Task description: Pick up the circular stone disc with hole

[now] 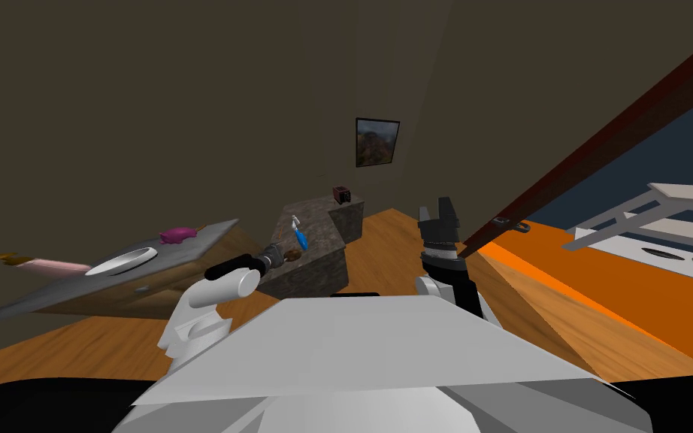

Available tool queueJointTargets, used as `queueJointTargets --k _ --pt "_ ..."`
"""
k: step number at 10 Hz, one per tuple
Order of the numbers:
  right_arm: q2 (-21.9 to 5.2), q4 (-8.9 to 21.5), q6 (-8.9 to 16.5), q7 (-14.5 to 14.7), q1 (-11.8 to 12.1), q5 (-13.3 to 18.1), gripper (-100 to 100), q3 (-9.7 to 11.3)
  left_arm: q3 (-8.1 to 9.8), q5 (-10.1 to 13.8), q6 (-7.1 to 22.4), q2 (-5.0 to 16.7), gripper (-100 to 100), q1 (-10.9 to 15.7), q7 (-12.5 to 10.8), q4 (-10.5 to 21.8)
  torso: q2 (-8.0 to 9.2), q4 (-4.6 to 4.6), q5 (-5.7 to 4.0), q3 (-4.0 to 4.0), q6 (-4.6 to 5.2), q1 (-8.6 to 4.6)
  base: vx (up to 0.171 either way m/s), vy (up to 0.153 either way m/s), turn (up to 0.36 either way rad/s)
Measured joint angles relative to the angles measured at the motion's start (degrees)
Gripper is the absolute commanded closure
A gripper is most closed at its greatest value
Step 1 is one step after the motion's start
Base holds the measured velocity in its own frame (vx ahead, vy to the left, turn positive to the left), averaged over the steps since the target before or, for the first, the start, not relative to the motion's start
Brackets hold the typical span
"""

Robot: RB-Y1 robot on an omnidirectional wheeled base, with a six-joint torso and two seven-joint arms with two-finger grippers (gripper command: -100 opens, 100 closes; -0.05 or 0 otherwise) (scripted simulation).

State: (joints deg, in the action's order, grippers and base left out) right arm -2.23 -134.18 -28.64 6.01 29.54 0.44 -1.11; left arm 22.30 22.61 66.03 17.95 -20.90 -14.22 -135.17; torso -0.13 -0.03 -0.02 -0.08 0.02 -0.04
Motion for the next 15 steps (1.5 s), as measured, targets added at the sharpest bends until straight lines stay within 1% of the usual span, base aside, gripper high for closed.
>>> queueJointTargets --k 2,3,6,9,14,15 --pt "0.0 0.0 0.0 0.0 0.0 0.0 0 0.0 0.43 0.4 2.8 0.2 -100 0.4 -0.2 0.2 0.07 0.01 0.01 0.04 -0.01 0.03 0.014 -0.015 -0.022" --pt "0.0 0.0 0.0 0.0 0.0 0.0 0 0.0 1.16 1.2 4.3 0.5 -100 0.7 -0.4 0.5 0.05 0.01 0.0 0.03 0.0 0.01 0.022 -0.018 -0.025" --pt "0.0 0.0 0.0 0.0 0.0 0.0 0 0.0 2.6 2.8 8.6 1.1 -100 1.5 -0.8 1.5 0.02 0.0 0.0 0.01 -0.01 0.02 0.03 -0.018 -0.04" --pt "0.0 0.0 0.0 0.0 0.0 0.0 0 0.0 4.69 5.1 13.5 2.5 -100 2.7 -1.3 2.4 0.01 0.0 0.0 0.01 0.0 0.02 0.025 -0.016 -0.034" --pt "0.0 0.0 0.0 0.0 0.0 0.0 0 0.0 6.87 7.5 21.1 4.2 -100 4.4 -2.2 3.5 0.04 0.0 0.0 0.02 -0.01 0.02 0.023 -0.016 -0.036" --pt "0.0 0.0 0.0 0.0 0.0 0.0 0 0.0 7.54 8.3 22.6 4.8 -100 4.6 -2.3 3.9 0.04 0.01 0.0 0.02 -0.01 0.02 0.035 -0.02 -0.064"
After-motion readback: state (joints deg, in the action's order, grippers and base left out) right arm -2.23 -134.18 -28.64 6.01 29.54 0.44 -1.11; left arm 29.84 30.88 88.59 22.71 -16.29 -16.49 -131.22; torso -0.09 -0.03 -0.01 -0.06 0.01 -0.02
